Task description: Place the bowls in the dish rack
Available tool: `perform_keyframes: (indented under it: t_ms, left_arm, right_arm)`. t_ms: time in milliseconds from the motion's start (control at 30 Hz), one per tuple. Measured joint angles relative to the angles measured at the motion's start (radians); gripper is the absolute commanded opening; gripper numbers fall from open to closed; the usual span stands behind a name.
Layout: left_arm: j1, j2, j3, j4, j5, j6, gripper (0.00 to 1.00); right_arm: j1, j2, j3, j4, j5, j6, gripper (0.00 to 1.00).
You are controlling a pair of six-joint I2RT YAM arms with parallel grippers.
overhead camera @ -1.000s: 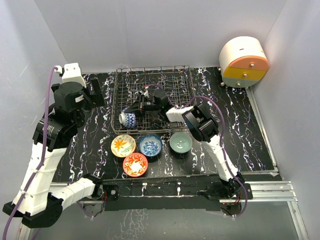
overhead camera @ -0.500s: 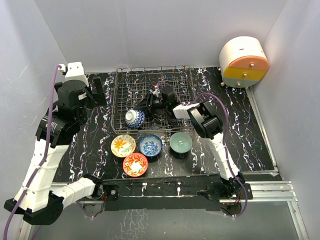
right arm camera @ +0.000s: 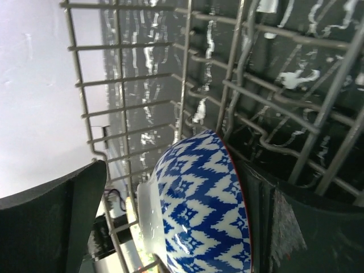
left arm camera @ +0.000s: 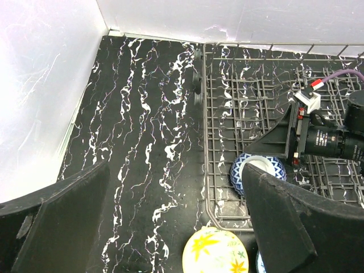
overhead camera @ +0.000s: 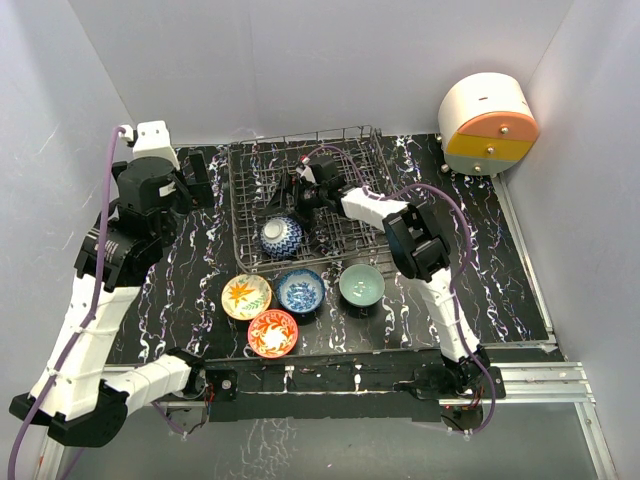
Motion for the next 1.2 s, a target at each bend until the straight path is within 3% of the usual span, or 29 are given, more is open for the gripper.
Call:
perform_keyframes:
  t_ms: [400, 900, 1100, 1200]
  left_arm:
    - [0.000, 0.028, 0.000, 0.003, 0.003, 0.004, 0.97]
    - [0.000, 0.038, 0.000, 0.003, 0.013, 0.005, 0.97]
    - [0.000, 0.040, 0.000, 0.019, 0.020, 0.009, 0.97]
    - [0.000, 0.045, 0.000, 0.025, 0.023, 0.013, 0.97]
  right_arm:
    - [0.011, -0.013, 0.175, -0.414, 0.277, -0.301, 0.99]
    - [0.093, -0.047, 0.294, -0.576, 0.567, -0.503, 0.99]
    - [0.095, -0.198, 0.308, -0.608, 0.655, -0.587, 0.99]
    - [0.095, -0.344, 0.224, -0.630, 0.700, -0.636, 0.99]
